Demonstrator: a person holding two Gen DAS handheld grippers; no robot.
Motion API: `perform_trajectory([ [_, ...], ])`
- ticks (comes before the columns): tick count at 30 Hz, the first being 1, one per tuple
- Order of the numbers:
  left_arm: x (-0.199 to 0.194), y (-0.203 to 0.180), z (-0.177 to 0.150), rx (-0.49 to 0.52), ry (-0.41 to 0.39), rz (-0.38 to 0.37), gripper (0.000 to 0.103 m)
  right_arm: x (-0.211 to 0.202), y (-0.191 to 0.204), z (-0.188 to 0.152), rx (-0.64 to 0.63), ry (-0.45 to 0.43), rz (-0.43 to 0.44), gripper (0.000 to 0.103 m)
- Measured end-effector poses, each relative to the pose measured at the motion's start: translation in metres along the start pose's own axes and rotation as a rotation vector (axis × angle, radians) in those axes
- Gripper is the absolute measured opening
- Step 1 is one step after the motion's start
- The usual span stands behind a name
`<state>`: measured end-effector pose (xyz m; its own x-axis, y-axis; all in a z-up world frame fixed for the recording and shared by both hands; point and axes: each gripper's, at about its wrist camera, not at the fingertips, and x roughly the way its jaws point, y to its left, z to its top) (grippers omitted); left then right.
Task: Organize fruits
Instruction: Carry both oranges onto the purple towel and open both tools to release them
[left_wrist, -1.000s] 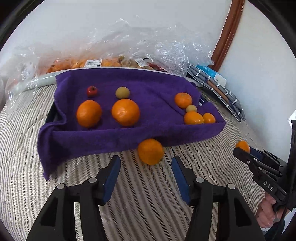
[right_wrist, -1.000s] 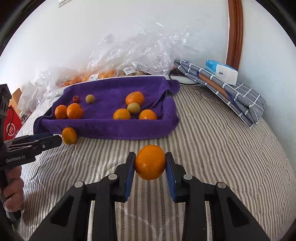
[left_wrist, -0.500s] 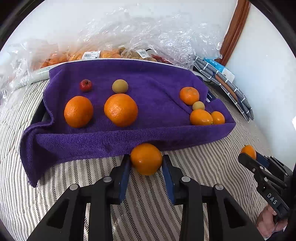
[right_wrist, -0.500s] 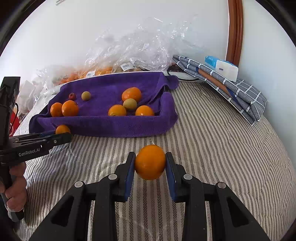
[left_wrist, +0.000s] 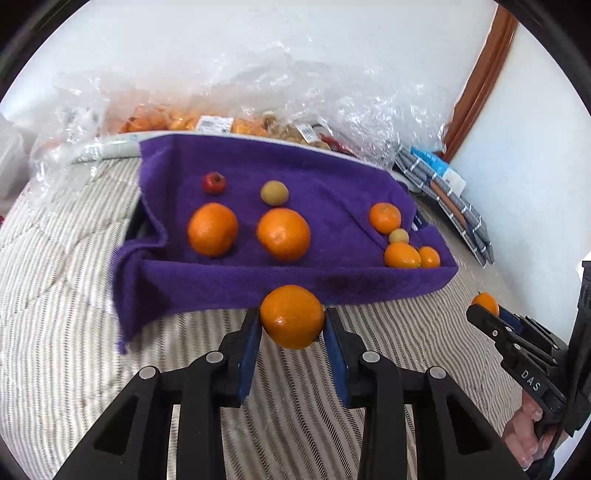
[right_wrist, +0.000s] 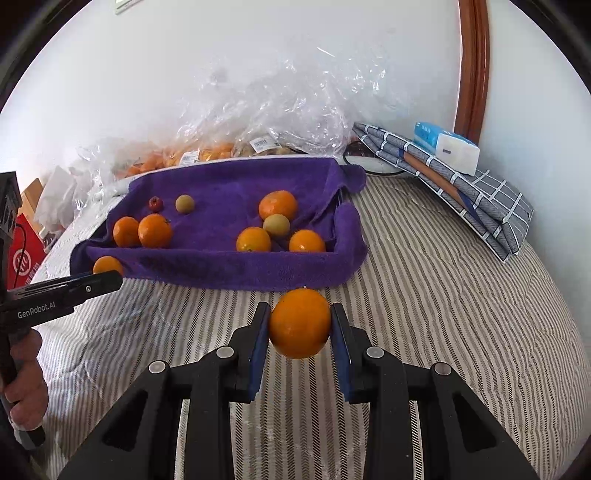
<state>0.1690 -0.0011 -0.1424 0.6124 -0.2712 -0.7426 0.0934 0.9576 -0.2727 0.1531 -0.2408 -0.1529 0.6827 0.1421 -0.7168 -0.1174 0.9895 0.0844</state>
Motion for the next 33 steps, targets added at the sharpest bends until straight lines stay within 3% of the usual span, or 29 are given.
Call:
perform_trajectory([
  [13,-0.026,0.022,0.042,-0.03,-0.092,0.025,0.032,0.004,0.0,0.047,0.069,-0.041,0.012,0.032],
  [25,0.002,0.021,0.075,-0.008,-0.096,0.038,0.032,0.042,0.002,0.08,0.053,-0.041,0.03,0.032],
  [33,0.032,0.02,0.087,-0.021,-0.059,0.048,0.032,0.074,0.006,0.082,0.025,0.005,0.027,0.032],
])
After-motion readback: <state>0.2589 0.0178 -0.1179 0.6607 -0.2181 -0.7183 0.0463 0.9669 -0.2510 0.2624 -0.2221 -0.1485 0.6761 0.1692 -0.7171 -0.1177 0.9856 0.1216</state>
